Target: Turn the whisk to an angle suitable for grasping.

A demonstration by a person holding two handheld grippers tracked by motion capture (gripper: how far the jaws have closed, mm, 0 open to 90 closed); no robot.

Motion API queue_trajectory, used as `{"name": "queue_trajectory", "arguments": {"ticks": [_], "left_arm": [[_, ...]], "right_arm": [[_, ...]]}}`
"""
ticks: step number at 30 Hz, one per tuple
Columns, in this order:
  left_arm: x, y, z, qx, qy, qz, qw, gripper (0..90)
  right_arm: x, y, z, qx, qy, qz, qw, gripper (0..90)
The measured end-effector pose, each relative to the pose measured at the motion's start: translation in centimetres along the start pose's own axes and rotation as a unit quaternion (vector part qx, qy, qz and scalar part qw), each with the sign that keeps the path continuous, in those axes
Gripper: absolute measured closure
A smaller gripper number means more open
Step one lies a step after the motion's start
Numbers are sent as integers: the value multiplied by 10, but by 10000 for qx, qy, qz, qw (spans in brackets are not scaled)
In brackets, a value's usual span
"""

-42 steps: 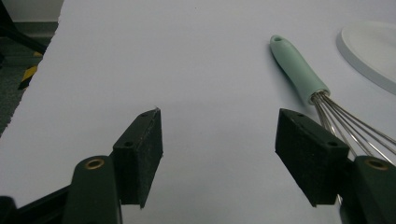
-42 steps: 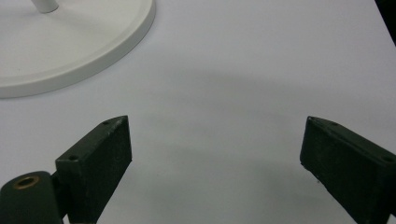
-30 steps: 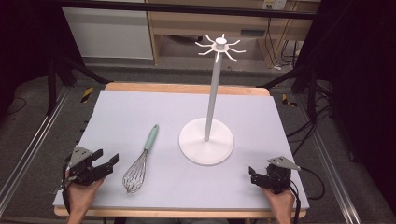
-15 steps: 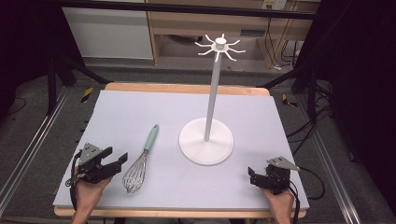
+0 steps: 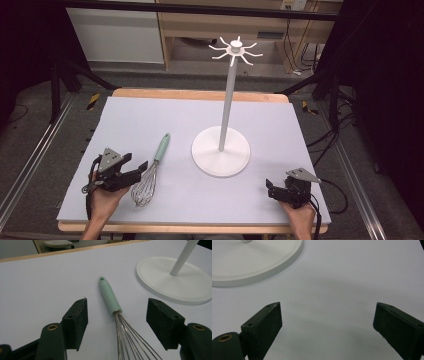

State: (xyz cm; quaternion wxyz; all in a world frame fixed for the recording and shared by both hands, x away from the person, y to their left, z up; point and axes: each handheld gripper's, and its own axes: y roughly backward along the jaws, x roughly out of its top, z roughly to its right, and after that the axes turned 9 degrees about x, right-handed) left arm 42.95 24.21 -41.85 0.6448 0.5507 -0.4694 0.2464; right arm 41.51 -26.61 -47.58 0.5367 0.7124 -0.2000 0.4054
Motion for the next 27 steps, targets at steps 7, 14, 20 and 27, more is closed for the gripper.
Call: {"name": "queue_trajectory", "arguments": {"ticks": [7,14,20,27], "left_arm": [[10,-7,11,-68,-142,-43,9999,328],[18,-14,15,-82,-164,-129,9997,328],[25,-20,18,-83,-207,-200,9996,327],[33,-28,23,-78,-273,-283,9992,324]], "right_arm": [[0,1,1,-2,3,0,10000,90],[0,1,1,5,1,-5,10000,90],[-1,1,1,-4,-42,0,10000,90],[-1,2,0,4,-50,0,10000,90]]}}
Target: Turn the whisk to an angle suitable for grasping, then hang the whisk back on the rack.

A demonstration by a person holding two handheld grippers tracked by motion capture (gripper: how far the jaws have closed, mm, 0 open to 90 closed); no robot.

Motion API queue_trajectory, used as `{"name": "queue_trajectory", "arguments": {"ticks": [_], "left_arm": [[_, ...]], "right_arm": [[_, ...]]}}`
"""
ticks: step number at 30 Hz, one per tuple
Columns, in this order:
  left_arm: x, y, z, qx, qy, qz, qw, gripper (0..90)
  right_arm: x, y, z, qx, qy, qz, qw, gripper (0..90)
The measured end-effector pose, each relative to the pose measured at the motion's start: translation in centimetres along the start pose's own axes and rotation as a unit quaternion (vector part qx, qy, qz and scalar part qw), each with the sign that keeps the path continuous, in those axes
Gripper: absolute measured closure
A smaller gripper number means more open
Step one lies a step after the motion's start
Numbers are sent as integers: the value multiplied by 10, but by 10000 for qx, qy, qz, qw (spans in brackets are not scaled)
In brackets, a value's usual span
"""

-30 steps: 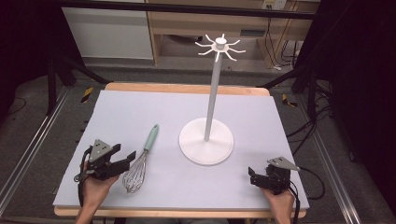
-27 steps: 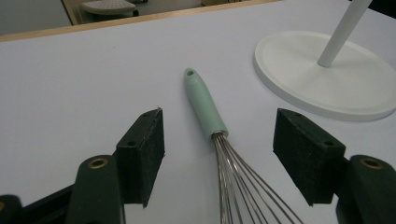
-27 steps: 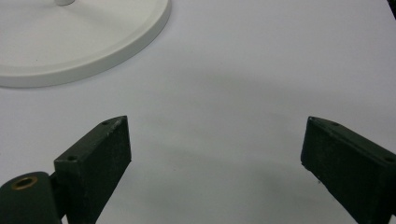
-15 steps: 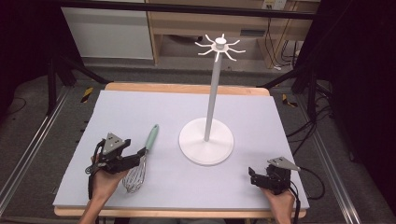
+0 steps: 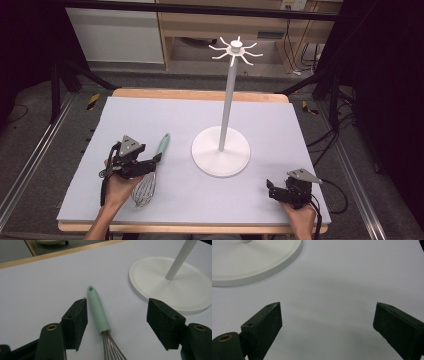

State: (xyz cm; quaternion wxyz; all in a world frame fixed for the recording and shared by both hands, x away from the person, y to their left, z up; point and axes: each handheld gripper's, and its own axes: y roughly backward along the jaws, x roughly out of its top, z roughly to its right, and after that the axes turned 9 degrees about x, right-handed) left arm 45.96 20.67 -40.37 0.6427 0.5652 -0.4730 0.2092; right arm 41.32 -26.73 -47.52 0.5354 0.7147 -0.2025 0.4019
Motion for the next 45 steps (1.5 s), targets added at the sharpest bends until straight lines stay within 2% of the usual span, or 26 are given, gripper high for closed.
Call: {"name": "queue_trajectory", "arguments": {"ticks": [13,24,27,35,45], "left_arm": [[8,-13,5,26,-50,-254,9997,321],[12,-24,2,91,-71,-452,9989,322],[13,-32,0,113,-114,-632,9979,327],[12,-41,-3,158,-113,-818,9965,361],[8,-56,-4,191,-251,-1194,9923,403]], "right_arm": [[0,-1,0,11,34,-19,10000,90],[0,-1,0,22,16,-53,10000,90],[0,-1,0,32,15,-67,10000,90],[-1,-2,1,35,49,-57,10000,90],[0,-3,2,46,17,-80,10000,90]]}}
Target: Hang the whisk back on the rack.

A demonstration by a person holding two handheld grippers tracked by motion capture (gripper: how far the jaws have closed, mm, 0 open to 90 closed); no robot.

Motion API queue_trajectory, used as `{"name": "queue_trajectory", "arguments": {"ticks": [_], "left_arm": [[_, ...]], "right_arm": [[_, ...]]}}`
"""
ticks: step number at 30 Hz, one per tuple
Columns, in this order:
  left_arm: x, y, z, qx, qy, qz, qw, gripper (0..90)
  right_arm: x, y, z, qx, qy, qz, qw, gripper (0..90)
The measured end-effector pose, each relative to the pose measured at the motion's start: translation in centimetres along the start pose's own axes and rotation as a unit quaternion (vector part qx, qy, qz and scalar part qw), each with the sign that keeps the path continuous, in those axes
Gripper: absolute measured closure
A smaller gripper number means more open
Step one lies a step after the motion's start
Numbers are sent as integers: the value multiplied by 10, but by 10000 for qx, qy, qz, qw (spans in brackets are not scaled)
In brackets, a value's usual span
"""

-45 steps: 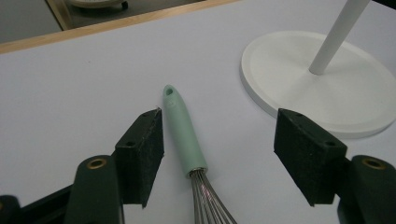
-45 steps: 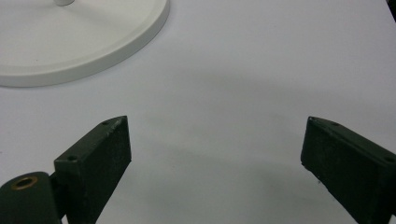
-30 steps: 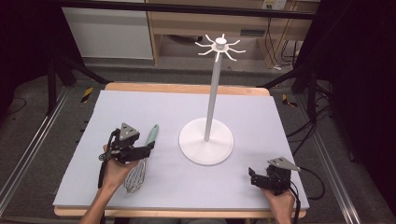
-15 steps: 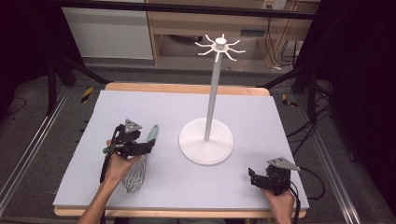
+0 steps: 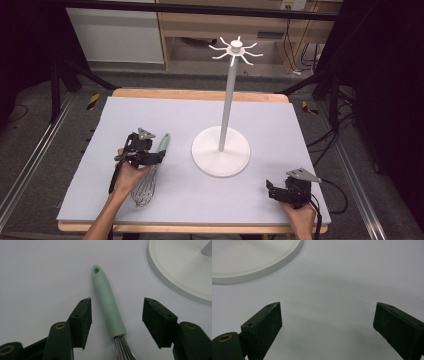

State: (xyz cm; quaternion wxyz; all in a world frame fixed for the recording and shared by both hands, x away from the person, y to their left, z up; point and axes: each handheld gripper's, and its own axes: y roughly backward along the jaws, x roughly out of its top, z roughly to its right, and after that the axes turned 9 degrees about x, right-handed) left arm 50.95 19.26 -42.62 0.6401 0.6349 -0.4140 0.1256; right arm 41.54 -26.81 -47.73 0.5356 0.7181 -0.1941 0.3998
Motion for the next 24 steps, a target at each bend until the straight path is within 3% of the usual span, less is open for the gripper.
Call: {"name": "queue_trajectory", "arguments": {"ticks": [24], "left_arm": [[-4,-21,-1,5,-129,-638,9979,491]], "right_arm": [[0,-1,0,-13,15,-63,10000,90]]}}
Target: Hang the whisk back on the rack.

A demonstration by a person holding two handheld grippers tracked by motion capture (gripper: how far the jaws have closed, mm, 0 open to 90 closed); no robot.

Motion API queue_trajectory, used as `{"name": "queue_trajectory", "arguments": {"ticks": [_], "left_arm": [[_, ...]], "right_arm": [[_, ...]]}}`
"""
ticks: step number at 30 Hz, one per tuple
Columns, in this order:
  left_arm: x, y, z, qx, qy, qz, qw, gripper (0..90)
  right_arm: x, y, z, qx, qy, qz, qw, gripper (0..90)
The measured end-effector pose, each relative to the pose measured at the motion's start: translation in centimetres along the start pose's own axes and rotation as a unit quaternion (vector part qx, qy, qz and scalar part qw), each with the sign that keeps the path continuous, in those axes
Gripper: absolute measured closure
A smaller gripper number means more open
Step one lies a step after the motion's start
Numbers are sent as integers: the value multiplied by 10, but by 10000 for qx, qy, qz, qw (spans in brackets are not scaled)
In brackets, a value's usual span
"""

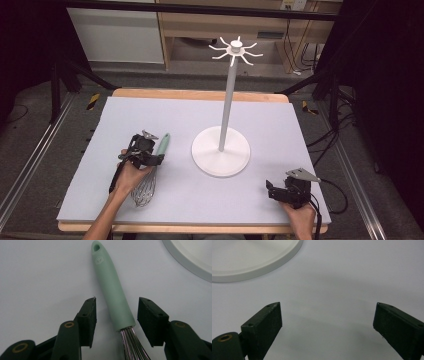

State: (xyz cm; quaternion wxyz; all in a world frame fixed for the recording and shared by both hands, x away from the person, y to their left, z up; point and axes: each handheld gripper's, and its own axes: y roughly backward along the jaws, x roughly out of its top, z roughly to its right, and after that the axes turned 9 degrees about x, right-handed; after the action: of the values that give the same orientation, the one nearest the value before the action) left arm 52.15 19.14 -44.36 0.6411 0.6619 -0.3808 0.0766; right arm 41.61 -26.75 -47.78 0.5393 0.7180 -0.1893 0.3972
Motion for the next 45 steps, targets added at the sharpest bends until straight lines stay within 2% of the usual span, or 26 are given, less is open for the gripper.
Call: {"name": "queue_trajectory", "arguments": {"ticks": [4,16,24,35,45], "left_arm": [[-1,-4,0,-67,63,-72,9999,505],[0,-12,1,-166,64,-337,9993,560],[2,-17,3,-180,32,-496,9986,604],[5,-17,6,-101,-12,-617,9980,618],[8,-17,6,-111,-24,-724,9973,629]], "right_arm": [[0,0,0,3,4,-5,10000,90],[0,0,0,6,2,-3,10000,90],[0,0,0,21,7,-18,10000,90],[0,-1,0,28,45,-29,10000,90],[0,-1,-1,28,45,-58,10000,90]]}}
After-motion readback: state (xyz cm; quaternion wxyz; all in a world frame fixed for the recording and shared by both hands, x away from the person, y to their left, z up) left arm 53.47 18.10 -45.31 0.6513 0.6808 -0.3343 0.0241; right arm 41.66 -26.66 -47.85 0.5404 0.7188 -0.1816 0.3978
